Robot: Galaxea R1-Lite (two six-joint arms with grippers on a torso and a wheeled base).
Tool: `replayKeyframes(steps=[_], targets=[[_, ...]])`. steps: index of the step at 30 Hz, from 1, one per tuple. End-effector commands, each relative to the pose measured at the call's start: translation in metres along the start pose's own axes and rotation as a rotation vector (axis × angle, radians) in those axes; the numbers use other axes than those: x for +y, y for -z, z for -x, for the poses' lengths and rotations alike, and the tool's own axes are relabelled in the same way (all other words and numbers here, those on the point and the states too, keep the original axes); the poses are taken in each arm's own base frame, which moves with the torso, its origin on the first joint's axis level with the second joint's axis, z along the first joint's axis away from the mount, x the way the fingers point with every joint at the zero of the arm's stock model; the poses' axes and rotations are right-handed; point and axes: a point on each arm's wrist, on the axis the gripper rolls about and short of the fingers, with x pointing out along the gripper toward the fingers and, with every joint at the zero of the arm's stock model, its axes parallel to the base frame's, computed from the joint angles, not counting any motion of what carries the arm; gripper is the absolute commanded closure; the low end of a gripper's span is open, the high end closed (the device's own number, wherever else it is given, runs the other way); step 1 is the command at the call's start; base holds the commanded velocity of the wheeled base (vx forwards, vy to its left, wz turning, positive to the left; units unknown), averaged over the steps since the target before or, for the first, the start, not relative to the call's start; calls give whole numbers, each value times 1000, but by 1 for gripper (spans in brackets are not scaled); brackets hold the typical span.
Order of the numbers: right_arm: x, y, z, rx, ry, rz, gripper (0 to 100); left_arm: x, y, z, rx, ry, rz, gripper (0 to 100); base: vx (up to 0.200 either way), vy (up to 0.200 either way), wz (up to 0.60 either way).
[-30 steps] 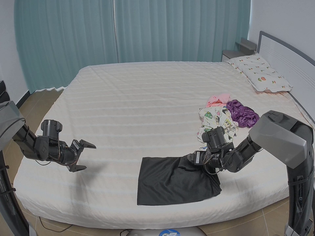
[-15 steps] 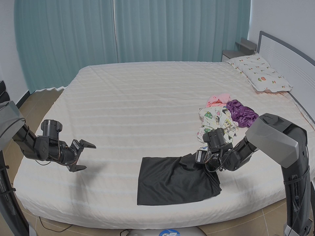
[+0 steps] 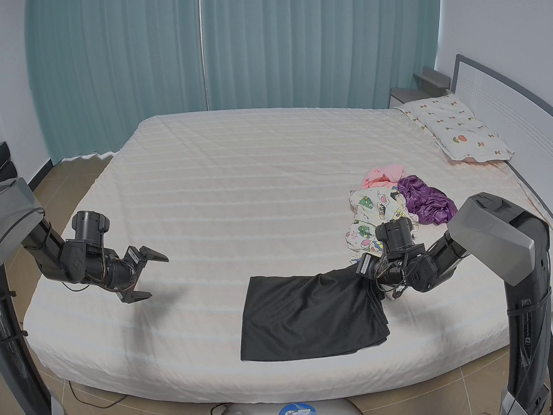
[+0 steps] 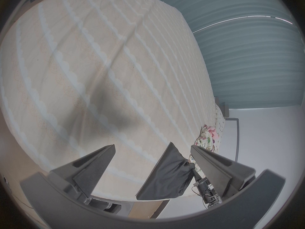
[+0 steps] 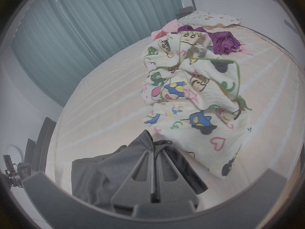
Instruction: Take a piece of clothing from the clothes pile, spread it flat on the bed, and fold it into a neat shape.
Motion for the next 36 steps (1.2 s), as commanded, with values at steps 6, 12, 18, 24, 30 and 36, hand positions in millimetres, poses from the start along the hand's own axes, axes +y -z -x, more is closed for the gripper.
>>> replayKeyframes(steps=[6,12,18,24,30,36], targets=[[-17,-4,3,12,30,-23,100,0,0,0,0,0,1,0,0,0,0],[-25,8,6,73,25,-17,0,0,0,0,0,0,1,0,0,0,0],[-26,-3,9,48,15,-36,0,0,0,0,0,0,1,0,0,0,0],[-17,-13,8,36,-54,-134,0,0,0,0,0,1,0,0,0,0,0],[-16,-12,-10,50,-71,-186,0,0,0,0,0,0,1,0,0,0,0],[-20,-11,-19,66,-71,-219,100,0,0,0,-2,0,0,0,0,0,0]])
